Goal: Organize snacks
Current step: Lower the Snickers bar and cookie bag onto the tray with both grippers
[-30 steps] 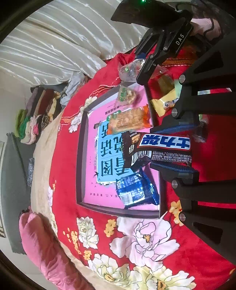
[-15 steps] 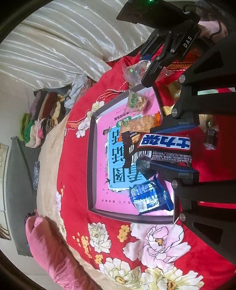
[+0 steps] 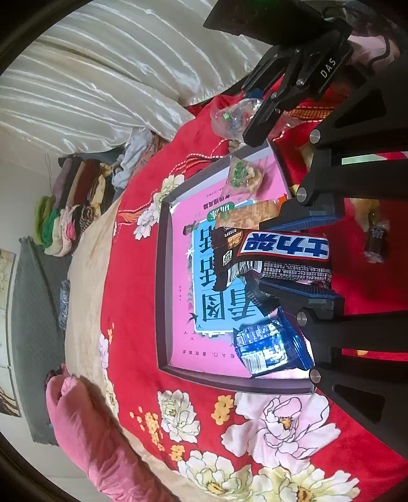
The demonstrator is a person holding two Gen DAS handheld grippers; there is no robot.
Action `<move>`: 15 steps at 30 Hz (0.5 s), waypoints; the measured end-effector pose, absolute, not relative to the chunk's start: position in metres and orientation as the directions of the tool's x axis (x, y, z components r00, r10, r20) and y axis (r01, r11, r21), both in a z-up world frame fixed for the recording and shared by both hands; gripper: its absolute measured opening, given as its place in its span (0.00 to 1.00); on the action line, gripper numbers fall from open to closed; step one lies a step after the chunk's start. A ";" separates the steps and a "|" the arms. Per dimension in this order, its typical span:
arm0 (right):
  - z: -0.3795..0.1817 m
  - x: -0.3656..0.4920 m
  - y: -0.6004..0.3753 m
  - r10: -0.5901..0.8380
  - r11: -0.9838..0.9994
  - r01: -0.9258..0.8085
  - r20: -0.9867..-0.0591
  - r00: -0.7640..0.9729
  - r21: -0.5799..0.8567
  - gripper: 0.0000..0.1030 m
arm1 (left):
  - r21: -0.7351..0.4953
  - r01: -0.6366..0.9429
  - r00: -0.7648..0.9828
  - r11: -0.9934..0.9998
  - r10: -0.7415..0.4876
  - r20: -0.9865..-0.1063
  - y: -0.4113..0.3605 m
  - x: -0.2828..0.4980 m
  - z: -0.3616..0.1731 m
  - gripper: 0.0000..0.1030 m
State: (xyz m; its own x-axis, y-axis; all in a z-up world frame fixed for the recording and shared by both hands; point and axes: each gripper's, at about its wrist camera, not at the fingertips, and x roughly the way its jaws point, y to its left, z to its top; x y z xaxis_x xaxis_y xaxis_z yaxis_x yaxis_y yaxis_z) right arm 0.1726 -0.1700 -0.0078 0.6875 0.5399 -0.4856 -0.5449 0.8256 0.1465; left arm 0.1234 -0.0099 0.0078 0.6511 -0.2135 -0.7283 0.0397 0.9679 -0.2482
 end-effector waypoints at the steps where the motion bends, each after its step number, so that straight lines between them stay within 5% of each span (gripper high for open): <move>1: -0.007 0.174 -0.171 0.541 0.827 -0.541 -0.482 0.689 0.153 0.39 | -0.246 0.040 0.650 0.969 -0.212 -0.729 -0.010 0.125 0.007 0.30; 15: -0.009 0.187 -0.175 0.525 0.844 -0.505 -0.480 0.703 0.183 0.39 | -0.222 0.040 0.640 0.974 -0.196 -0.743 -0.020 0.139 -0.002 0.30</move>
State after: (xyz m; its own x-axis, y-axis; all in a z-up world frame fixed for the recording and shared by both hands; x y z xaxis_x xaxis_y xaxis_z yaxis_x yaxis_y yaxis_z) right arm 0.1872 -0.1751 -0.0086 0.7031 0.5248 -0.4799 -0.5050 0.8436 0.1826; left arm 0.1395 -0.0199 -0.0019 0.6398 -0.1955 -0.7433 0.0400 0.9743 -0.2218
